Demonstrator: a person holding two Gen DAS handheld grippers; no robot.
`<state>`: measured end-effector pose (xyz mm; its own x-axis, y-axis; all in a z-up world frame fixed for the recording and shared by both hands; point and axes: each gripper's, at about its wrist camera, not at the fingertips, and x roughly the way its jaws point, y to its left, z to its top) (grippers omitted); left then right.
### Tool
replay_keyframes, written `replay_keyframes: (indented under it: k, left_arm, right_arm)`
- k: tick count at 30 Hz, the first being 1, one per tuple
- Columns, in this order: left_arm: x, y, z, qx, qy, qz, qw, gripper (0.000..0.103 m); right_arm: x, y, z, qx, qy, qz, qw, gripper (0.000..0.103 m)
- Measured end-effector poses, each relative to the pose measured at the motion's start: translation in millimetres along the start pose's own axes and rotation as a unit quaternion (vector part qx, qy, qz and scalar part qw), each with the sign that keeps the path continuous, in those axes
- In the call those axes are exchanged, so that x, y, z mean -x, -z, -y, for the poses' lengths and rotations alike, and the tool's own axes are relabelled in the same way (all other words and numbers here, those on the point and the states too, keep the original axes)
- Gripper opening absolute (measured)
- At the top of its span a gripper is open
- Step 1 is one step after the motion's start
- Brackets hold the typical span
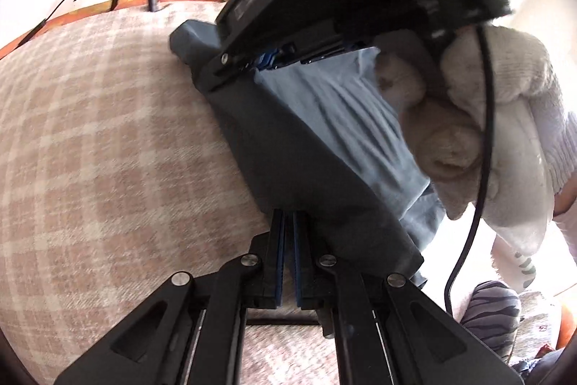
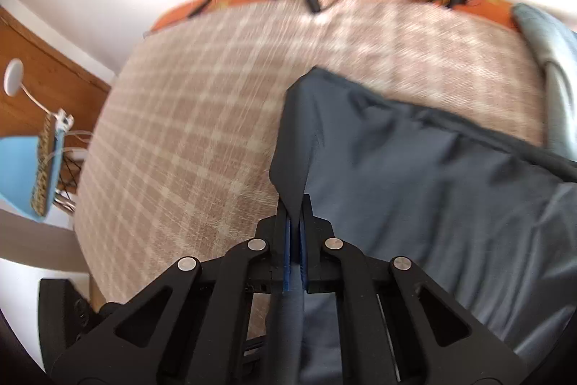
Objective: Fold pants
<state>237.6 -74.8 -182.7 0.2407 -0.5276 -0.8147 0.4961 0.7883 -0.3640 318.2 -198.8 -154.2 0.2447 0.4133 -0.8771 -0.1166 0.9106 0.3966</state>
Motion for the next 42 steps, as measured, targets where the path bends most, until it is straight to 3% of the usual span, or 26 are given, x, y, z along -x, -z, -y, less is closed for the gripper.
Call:
replay_keyframes:
  k: [8, 16, 20, 23, 27, 29, 31, 35, 42]
  left_arm:
    - [-18, -41, 52, -0.047, 0.027, 0.007, 0.9985, 0.002]
    - [-44, -73, 106, -0.109, 0.039, 0.006, 0.9933, 0.002]
    - [-57, -80, 121, -0.134, 0.032, 0.006, 0.9905, 0.002]
    - [-75, -89, 123, -0.133, 0.038, -0.003, 0.9904, 0.002]
    - [-69, -87, 121, -0.122, 0.047, 0.001, 0.9915, 0.002]
    - [-74, -85, 118, -0.117, 0.037, -0.004, 0.9924, 0.002]
    - [-73, -83, 111, -0.111, 0.034, -0.009, 0.9932, 0.002]
    - [-62, -82, 102, -0.103, 0.028, -0.003, 0.9942, 0.002]
    - [-27, -82, 73, -0.075, 0.007, 0.027, 0.9968, 0.002]
  right_arm:
    - [69, 12, 76, -0.045, -0.024, 0.057, 0.997, 0.004]
    - [142, 53, 202, -0.114, -0.015, 0.098, 0.989, 0.004]
    - [172, 75, 265, -0.169, -0.012, 0.134, 0.976, 0.003]
    - [168, 86, 292, -0.184, -0.052, 0.138, 0.972, 0.003]
    - [153, 101, 286, -0.162, -0.108, 0.125, 0.973, 0.004]
    - [139, 112, 275, -0.154, -0.147, 0.108, 0.971, 0.018]
    - [124, 122, 259, -0.144, -0.150, 0.090, 0.974, 0.050]
    - [98, 130, 233, -0.122, -0.176, 0.060, 0.975, 0.052]
    - [71, 129, 217, -0.120, -0.168, 0.041, 0.978, 0.060]
